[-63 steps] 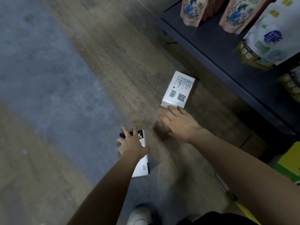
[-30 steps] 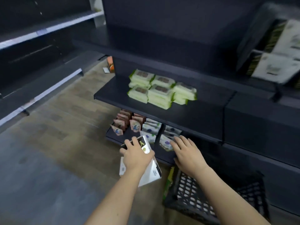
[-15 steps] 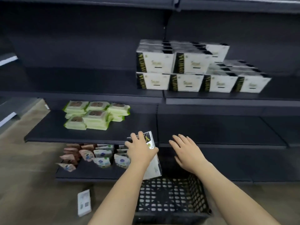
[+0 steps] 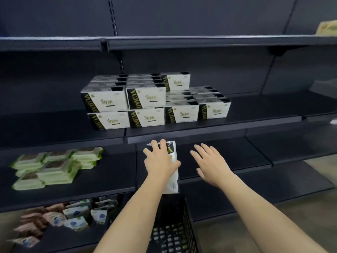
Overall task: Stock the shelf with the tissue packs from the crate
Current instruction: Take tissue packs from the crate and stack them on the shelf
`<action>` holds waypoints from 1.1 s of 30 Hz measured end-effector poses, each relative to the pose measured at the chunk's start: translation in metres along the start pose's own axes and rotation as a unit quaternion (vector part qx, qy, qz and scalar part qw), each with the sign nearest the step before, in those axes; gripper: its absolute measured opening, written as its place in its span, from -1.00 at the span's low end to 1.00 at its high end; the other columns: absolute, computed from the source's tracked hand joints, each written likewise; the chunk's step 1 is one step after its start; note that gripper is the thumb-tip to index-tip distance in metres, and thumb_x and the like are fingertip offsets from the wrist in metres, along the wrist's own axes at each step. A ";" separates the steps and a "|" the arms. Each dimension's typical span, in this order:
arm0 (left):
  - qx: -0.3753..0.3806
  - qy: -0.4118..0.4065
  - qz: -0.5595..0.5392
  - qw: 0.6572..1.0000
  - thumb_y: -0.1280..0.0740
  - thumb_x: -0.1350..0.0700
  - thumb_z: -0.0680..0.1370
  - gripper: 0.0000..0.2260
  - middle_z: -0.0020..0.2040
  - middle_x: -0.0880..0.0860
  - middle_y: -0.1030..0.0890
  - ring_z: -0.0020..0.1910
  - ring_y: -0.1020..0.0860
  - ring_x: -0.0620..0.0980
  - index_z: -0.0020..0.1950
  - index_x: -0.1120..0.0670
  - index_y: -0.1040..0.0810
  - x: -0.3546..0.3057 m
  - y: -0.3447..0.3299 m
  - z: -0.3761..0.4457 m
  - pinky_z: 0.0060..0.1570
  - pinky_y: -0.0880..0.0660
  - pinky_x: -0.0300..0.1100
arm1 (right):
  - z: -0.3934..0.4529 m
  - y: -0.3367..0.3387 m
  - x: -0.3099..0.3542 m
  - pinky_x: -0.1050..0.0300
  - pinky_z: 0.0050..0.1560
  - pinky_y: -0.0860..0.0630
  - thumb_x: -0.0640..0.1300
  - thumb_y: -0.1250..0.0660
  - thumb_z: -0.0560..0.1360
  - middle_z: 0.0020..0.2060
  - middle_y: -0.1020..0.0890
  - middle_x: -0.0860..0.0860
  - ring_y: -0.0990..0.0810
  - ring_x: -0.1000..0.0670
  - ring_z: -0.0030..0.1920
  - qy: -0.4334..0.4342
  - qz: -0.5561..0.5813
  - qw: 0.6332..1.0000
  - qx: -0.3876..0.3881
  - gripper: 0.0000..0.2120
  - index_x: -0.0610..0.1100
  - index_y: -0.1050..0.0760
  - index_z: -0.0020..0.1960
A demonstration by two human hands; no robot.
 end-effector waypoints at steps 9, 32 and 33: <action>-0.041 -0.054 0.015 0.998 -0.35 -0.17 0.41 -0.31 0.38 0.10 -0.20 0.25 -0.26 0.25 0.41 0.03 -0.13 -0.042 0.025 0.067 -0.18 -0.35 -0.12 | 0.054 0.016 -0.051 -0.13 0.39 -0.20 -0.04 -0.35 0.47 0.44 -0.30 -0.17 -0.26 -0.20 0.43 -0.045 -0.009 0.997 -0.064 -0.39 -0.18 -0.27 0.45; -0.198 -0.084 0.006 0.977 -0.32 -0.27 0.42 -0.23 0.43 0.13 -0.17 0.35 -0.24 0.28 0.47 0.06 -0.11 -0.147 0.071 0.212 0.11 -0.39 -0.03 | 0.178 0.031 -0.181 -0.17 0.05 -0.50 -0.20 -0.52 0.20 0.14 -0.55 -0.24 -0.54 -0.30 0.09 -0.065 0.032 0.975 -0.208 -0.45 -0.25 -0.52 0.16; -0.196 -0.079 -0.005 0.977 -0.34 -0.26 0.41 -0.23 0.43 0.13 -0.17 0.34 -0.24 0.30 0.47 0.06 -0.12 -0.151 0.071 0.218 0.03 -0.41 -0.02 | 0.184 0.031 -0.186 -0.18 0.08 -0.49 -0.20 -0.52 0.20 0.16 -0.54 -0.25 -0.53 -0.30 0.13 -0.063 0.040 0.975 -0.211 -0.45 -0.25 -0.51 0.17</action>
Point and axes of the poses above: each hand's wrist, its own z-axis towards the middle knuckle, its own y-axis out of the back of the hand, x = y × z, the point moved 1 cm from there along z, towards the middle knuckle
